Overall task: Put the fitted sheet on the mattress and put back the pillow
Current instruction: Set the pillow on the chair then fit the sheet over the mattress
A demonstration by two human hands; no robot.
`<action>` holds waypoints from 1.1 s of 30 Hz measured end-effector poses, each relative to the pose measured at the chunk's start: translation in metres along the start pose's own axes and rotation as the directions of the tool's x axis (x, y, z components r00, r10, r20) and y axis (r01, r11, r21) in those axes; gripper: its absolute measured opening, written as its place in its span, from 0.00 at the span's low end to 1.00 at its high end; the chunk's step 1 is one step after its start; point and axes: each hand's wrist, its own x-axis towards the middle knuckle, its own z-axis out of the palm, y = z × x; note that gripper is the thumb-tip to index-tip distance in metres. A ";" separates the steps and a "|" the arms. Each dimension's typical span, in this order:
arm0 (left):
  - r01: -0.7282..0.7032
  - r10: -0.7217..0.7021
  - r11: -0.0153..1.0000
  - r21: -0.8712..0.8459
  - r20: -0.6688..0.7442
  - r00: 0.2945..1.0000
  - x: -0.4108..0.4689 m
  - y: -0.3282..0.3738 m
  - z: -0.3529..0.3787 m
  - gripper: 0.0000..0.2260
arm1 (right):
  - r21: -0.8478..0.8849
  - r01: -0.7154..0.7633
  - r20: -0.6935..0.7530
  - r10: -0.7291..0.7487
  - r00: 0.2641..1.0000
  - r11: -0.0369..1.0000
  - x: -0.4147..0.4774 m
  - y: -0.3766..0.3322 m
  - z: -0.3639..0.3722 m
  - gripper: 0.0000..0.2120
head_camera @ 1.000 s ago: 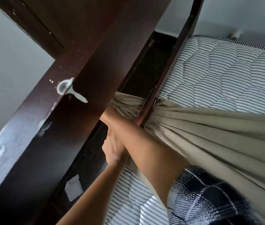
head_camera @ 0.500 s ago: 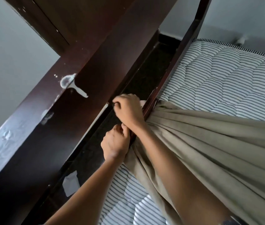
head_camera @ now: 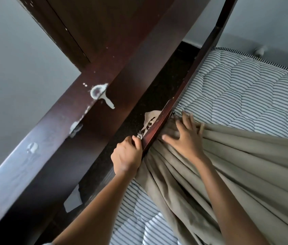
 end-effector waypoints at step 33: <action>-0.259 0.250 0.867 -0.425 -0.079 0.965 -0.145 -0.075 0.036 0.12 | -0.082 -0.007 -0.241 -0.013 0.971 0.997 -0.193 -0.042 0.111 0.10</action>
